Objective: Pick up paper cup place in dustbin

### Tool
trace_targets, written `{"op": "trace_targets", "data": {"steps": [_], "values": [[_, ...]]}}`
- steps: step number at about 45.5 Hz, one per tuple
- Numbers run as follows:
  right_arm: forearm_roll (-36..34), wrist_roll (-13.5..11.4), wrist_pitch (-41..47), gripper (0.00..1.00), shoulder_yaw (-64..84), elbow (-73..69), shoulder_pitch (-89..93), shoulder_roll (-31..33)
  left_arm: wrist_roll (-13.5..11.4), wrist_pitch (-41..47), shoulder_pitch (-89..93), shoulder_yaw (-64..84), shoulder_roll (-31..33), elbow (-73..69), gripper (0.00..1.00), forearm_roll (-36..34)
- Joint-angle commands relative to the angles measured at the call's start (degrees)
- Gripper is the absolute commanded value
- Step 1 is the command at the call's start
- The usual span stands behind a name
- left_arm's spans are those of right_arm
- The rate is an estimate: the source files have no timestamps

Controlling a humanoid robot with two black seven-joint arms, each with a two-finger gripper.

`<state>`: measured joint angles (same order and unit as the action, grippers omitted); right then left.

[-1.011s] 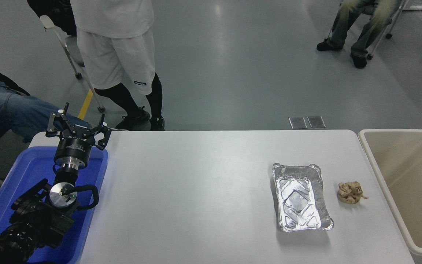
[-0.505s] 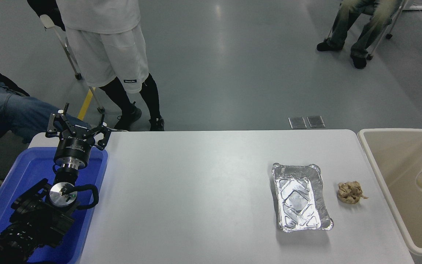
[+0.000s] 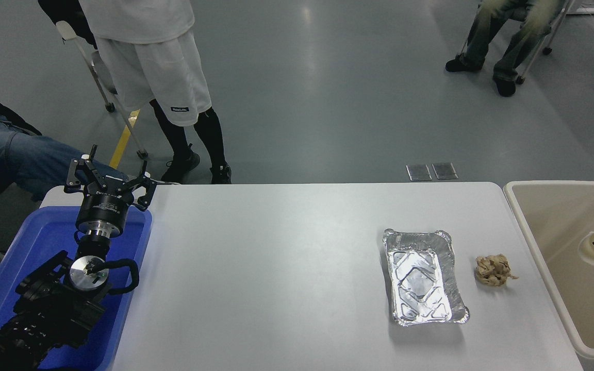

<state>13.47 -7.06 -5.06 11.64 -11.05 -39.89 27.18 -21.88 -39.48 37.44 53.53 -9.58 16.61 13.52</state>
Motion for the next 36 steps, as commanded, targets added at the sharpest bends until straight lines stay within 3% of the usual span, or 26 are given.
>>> {"op": "trace_targets", "data": {"steps": [1, 9, 16, 23, 36], "values": [[-0.1, 0.0, -0.7, 0.0, -0.4, 0.2, 0.7, -0.5, 0.0, -0.1, 0.0, 0.0, 0.0, 0.0, 0.99, 0.0], [-0.1, 0.0, -0.8, 0.01, -0.3, 0.3, 0.8, -0.5, 0.0, -0.1, 0.0, 0.0, 0.0, 0.0, 0.99, -0.1], [0.0, 0.0, -2.5, 0.66, -0.3, 0.4, 0.7, -0.2, 0.0, 0.0, 0.0, 0.0, 0.0, 0.0, 0.99, 0.0], [0.0, 0.0, -4.9, 0.97, -0.3, 0.1, 0.7, -0.3, 0.0, 0.0, 0.0, 0.0, 0.0, 0.0, 0.99, -0.1], [-0.1, 0.2, -4.7, 1.0, -0.4, -0.5, 0.3, -0.5, 0.0, 0.0, 0.0, 0.0, 0.0, 0.0, 0.99, -0.1]]}}
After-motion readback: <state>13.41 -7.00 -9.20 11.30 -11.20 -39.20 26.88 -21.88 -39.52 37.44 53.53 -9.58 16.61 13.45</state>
